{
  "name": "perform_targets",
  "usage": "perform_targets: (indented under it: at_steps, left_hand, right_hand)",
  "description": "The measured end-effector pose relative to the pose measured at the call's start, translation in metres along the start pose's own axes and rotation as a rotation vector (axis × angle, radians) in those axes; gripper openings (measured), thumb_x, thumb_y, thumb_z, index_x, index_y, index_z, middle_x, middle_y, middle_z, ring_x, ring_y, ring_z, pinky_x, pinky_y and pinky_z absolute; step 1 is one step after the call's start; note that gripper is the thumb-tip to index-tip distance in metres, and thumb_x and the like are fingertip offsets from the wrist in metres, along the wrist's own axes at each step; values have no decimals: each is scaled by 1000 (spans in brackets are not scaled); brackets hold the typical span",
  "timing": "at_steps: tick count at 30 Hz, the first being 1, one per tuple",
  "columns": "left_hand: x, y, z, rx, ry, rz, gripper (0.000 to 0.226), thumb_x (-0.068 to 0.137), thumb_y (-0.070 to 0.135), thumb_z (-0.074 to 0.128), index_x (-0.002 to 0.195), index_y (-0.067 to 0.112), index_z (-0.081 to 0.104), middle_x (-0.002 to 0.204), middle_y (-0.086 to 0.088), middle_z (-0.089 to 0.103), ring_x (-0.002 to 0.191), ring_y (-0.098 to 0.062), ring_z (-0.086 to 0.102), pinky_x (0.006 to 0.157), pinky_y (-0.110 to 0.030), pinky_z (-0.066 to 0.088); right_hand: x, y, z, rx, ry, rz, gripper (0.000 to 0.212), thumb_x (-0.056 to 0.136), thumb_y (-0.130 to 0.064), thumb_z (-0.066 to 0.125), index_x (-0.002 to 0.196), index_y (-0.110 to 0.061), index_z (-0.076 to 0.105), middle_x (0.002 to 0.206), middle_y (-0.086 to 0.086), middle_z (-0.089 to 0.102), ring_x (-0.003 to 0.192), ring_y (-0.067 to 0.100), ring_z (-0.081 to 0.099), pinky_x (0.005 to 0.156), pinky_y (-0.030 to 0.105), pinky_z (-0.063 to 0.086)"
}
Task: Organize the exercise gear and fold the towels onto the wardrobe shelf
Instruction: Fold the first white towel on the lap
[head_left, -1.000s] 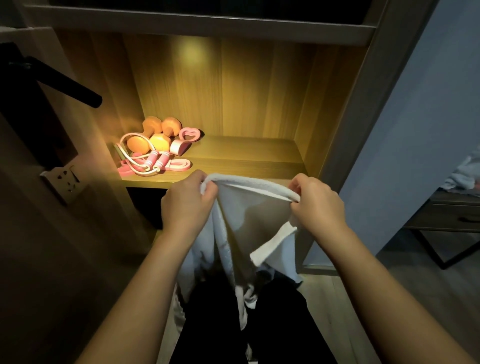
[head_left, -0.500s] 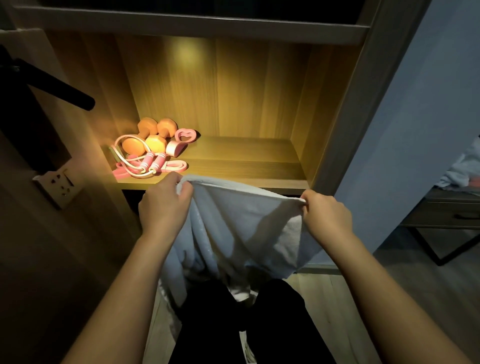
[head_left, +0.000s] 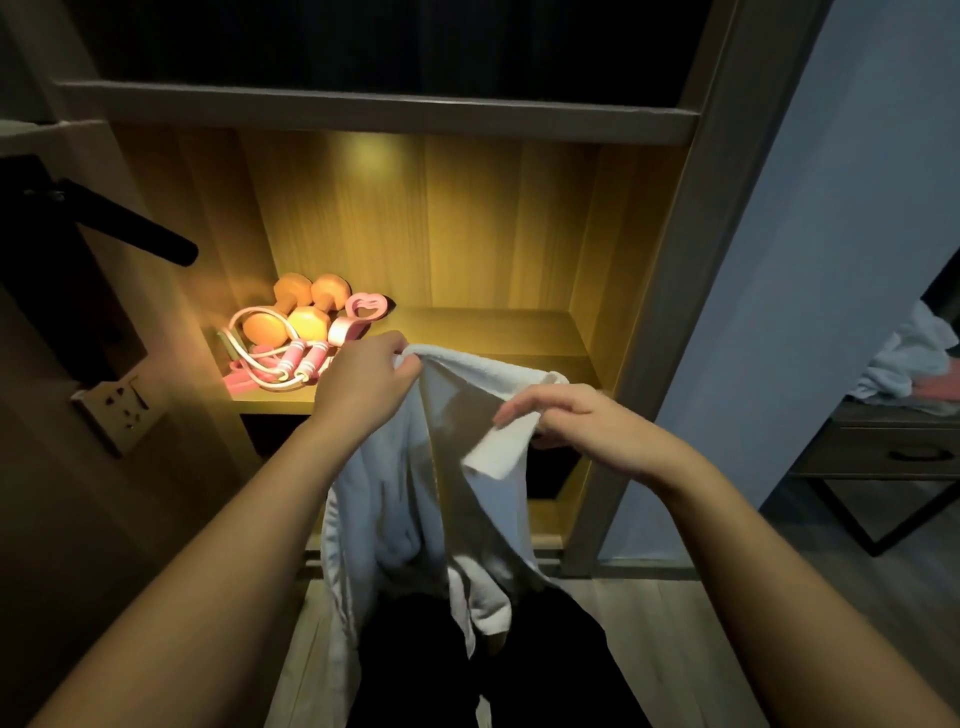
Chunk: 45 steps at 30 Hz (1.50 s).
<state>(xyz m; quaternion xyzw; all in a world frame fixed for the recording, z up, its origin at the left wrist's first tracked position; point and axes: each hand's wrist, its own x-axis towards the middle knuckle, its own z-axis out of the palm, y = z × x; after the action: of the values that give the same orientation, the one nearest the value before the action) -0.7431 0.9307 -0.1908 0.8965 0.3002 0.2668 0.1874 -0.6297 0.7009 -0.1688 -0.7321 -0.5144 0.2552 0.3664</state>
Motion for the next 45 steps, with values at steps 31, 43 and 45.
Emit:
perform_targets:
  at_steps: [31,43,45]
  left_hand:
    - [-9,215,-288,-587,278,639,22,97,11,53,92,-8,62,74,-13,51,64,-17,45,56,-28,34]
    - [-53,80,-43,-733,-180,71,24,91,26,60,68,29,68,63,15,59,62,1,50,58,-18,39]
    - [-65,65,-14,-761,-236,-38,27,90,25,60,65,32,67,62,16,59,63,0,49,60,-20,39]
  right_hand:
    - [-56,-257,-114,-792,1014,-840,16,91,-26,62,91,-11,68,114,12,58,102,30,56,80,51,48]
    - [-33,-37,18,-247,538,-295,21,83,-22,56,75,-42,55,81,-17,59,78,7,58,65,16,44]
    - [-31,-9,39,-211,511,-230,19,81,-20,57,75,-38,57,81,-15,60,78,6,58,67,21,46]
